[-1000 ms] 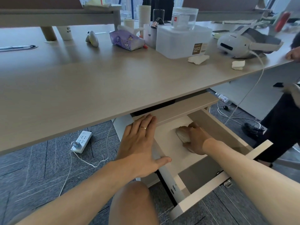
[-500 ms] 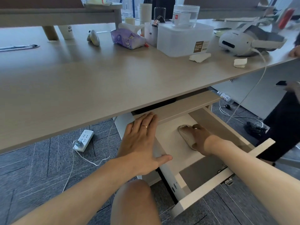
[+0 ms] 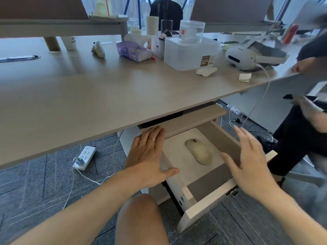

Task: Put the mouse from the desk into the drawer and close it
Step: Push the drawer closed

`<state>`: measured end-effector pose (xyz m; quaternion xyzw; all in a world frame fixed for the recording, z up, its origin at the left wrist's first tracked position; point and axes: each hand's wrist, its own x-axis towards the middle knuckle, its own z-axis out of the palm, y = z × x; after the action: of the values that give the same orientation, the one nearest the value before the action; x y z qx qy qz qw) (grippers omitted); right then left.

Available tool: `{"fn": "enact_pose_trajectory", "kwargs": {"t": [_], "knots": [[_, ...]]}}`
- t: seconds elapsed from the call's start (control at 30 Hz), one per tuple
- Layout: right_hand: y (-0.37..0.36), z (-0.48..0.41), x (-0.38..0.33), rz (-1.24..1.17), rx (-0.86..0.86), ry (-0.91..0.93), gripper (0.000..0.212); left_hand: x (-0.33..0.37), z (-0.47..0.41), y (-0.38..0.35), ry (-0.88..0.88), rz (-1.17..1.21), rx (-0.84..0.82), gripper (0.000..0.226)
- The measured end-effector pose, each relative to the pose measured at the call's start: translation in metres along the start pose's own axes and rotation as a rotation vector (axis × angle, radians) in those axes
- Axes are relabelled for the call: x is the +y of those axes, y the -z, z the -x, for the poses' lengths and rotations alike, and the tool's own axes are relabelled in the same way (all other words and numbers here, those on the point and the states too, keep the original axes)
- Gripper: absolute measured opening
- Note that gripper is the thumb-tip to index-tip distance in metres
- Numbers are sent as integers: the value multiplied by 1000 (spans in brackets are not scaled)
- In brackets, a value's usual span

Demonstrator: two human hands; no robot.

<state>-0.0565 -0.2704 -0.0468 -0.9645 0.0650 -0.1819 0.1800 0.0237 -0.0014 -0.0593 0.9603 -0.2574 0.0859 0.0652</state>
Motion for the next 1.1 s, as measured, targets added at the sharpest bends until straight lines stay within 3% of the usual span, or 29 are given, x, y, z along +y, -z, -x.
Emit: {"fn": "enact_pose_trajectory", "kwargs": {"t": [0.1, 0.23, 0.33, 0.47, 0.73, 0.87, 1.1], "knots": [[-13, 40, -2, -390, 156, -359, 87, 3, 1, 4, 6, -2, -42, 123], [-31, 56, -9, -937, 209, -822, 90, 4, 2, 13, 19, 16, -110, 127], [-31, 52, -16, -1277, 85, -999, 66, 4, 2, 19, 26, 56, -170, 130], [-29, 43, -16, -1339, -21, -1009, 52, 6, 2, 26, 38, 87, -237, 137], [-47, 5, -34, -1316, -37, -1009, 63, 5, 1, 33, 24, 127, -264, 140], [-60, -11, -42, -1314, -27, -985, 64, -1, 1, 31, -18, 121, -222, 140], [-79, -21, -53, -1384, -42, -995, 60, -20, -3, 24, -88, 159, -38, 114]]}}
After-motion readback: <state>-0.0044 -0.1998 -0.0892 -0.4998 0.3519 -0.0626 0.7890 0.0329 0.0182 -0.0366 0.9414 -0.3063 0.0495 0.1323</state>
